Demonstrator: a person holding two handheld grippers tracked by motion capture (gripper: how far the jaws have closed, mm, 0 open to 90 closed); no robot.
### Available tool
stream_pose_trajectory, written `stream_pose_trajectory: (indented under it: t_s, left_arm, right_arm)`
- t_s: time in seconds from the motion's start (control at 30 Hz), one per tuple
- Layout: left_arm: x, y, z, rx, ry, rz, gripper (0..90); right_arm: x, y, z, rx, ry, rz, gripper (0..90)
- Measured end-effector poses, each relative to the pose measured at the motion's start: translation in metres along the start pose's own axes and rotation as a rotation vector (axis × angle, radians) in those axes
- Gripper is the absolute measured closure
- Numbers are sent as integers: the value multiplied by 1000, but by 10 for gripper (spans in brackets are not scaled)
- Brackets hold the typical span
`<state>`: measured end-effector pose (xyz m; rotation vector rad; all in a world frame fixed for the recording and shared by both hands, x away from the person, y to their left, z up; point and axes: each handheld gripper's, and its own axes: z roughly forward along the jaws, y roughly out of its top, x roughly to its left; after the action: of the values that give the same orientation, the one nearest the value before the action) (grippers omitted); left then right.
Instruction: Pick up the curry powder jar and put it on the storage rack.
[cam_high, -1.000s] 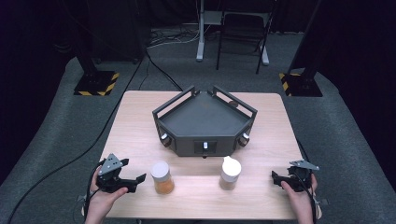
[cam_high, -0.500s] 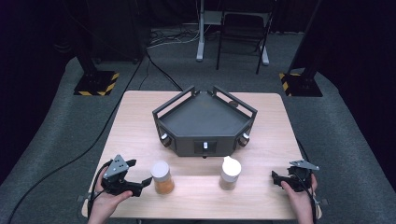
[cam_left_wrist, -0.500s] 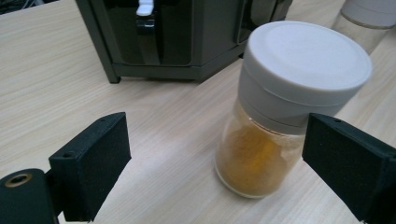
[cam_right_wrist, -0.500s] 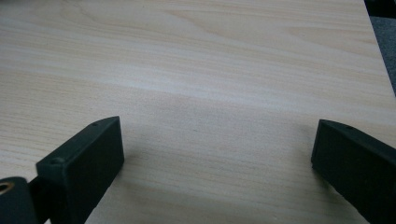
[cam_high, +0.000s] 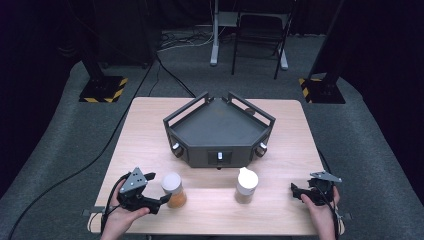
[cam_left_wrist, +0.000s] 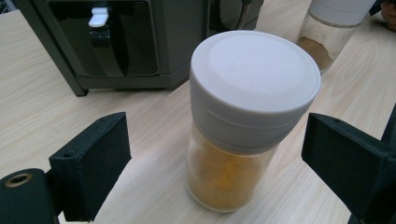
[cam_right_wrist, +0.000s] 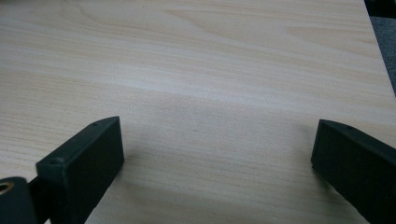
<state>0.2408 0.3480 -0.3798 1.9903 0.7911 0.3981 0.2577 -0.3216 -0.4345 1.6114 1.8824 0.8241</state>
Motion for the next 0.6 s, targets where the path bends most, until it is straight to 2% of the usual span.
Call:
stream_pose_trajectory:
  t_s: [0.6]
  left_arm:
    - [-19, -3, 22, -32, 40, -32, 109]
  right_arm:
    - [0, 1, 0, 3, 0, 0, 9]
